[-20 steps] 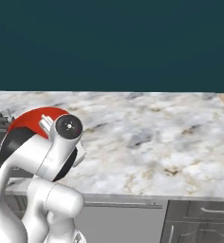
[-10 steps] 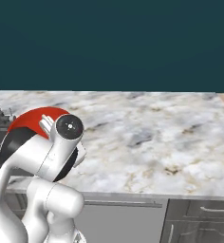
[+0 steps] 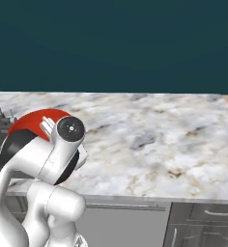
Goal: Pick the cup and bowl from the counter and place them on the counter next to the sink.
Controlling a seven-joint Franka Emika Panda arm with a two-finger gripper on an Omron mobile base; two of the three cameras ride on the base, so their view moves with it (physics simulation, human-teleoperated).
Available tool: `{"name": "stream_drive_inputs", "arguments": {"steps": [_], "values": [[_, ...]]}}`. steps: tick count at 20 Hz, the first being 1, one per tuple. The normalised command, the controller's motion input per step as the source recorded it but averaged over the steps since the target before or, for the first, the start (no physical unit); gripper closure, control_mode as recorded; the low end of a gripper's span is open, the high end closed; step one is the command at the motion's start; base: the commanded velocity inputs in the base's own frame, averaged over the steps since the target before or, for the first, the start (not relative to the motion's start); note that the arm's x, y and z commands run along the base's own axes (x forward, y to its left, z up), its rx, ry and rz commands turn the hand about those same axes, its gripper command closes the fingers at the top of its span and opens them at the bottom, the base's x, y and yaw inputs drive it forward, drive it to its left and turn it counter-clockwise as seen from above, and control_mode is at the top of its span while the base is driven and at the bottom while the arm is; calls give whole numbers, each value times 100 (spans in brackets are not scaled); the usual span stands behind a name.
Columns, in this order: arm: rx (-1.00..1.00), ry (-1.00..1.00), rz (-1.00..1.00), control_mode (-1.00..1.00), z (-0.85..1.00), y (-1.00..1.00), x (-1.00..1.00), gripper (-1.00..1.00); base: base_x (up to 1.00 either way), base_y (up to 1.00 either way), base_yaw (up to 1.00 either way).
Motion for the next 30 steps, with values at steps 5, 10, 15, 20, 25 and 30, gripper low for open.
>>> {"name": "stream_drive_inputs", "arguments": {"steps": [5,10,15,20,25,30], "values": [[-1,0,0,-100,-8,10,5,100,0,0,0],[-4,15,0,-100,-20,23,60,100,0,0,0],[0,16,0,-100,-7,6,63,100,0,0,0],[0,2,0,-100,-21,0,68,100,0,0,0],[0,0,0,-100,-34,3,64,100,0,0,0],[0,0,0,-100,-44,13,7,100,0,0,0]]}}
